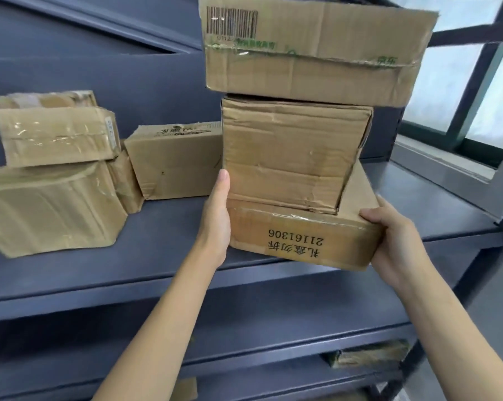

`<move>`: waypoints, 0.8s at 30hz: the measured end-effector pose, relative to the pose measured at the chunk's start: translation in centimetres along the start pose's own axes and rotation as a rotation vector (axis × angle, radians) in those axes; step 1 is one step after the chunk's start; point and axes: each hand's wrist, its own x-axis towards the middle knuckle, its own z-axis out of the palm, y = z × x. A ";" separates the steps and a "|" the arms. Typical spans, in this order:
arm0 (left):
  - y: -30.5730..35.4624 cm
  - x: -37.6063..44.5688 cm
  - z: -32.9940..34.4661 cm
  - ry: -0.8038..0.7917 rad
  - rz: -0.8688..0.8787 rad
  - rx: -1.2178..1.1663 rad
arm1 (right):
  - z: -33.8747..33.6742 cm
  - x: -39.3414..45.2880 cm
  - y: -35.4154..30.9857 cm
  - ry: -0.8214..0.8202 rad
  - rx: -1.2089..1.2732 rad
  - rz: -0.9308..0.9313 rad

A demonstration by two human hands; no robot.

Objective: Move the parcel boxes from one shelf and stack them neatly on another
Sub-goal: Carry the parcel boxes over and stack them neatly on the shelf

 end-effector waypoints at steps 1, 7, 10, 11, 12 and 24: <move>0.0 -1.6 -0.3 0.020 -0.001 0.006 | 0.0 -0.9 0.3 -0.018 0.008 0.016; 2.1 -8.4 -3.6 0.169 -0.025 0.017 | 2.8 -5.1 0.8 -0.150 0.039 0.087; 3.3 -11.3 -6.2 0.220 0.005 0.038 | 5.3 -7.0 1.2 -0.226 0.048 0.104; 3.6 -12.4 -7.3 0.246 0.009 0.052 | 6.2 -7.8 1.5 -0.252 0.044 0.111; 4.1 -13.6 -8.3 0.272 0.008 0.062 | 7.1 -8.5 1.9 -0.280 0.042 0.116; 9.4 -29.6 -24.5 0.604 0.049 0.087 | 23.1 -20.7 7.9 -0.602 0.062 0.232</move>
